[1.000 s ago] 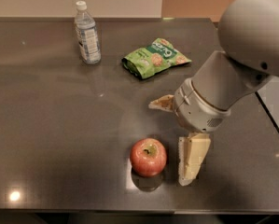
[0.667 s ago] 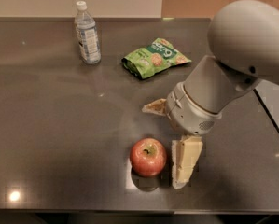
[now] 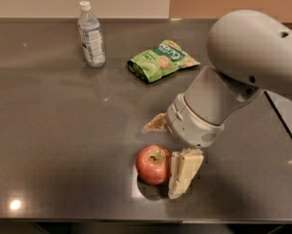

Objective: Move apple near green rice chip bag

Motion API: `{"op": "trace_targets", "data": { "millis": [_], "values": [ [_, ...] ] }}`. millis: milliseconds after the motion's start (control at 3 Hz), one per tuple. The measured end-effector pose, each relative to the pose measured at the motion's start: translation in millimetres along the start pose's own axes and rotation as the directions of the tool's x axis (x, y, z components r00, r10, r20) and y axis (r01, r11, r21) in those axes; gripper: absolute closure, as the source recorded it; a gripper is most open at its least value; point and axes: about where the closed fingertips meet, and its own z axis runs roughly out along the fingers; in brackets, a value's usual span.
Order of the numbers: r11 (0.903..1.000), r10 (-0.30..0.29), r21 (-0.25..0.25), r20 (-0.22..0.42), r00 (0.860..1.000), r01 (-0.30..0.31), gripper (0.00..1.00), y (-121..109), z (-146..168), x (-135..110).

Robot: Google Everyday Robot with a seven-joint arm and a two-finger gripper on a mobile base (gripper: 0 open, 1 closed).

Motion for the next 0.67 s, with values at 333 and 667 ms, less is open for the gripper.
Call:
{"op": "trace_targets", "data": {
  "millis": [333, 667],
  "values": [
    [1.0000, -0.002, -0.005, 0.022, 1.000, 0.002, 0.41, 0.8, -0.2, -7.3],
    [0.9999, 0.009, 0.013, 0.046, 0.999, -0.009, 0.64, -6.8, -7.5, -13.5]
  ]
}}
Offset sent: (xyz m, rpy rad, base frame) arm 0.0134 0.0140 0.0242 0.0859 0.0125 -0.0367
